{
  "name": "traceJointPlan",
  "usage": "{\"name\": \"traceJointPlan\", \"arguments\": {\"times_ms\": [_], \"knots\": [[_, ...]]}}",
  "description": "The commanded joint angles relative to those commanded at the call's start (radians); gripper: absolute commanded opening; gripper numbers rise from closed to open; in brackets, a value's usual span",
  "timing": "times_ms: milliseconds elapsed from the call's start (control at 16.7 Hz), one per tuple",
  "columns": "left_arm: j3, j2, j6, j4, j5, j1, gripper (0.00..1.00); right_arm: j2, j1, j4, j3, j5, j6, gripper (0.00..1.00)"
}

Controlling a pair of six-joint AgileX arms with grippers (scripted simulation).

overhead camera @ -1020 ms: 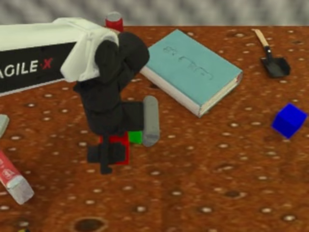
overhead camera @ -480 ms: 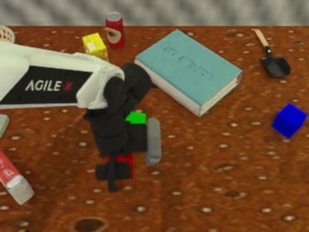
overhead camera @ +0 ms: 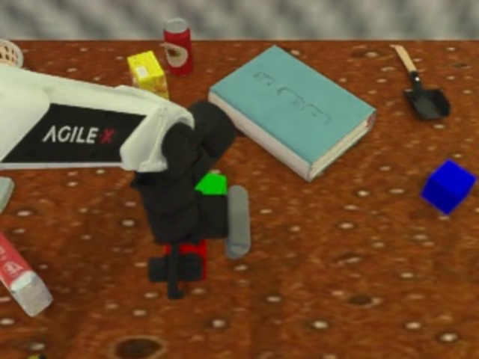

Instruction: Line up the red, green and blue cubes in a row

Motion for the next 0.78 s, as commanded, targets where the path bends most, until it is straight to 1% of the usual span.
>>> {"name": "traceJointPlan", "arguments": {"times_ms": [540,600,780], "knots": [[0.0,0.0,0.0,0.0,0.0,0.0,0.98,0.0,0.0,0.0,0.0,0.0,0.0,1.0],[0.0,0.0,0.0,0.0,0.0,0.0,1.0,0.0,0.0,0.0,0.0,0.0,0.0,1.0],[0.0,0.0,0.0,0.0,0.0,0.0,1.0,0.0,0.0,0.0,0.0,0.0,0.0,1.0]]}}
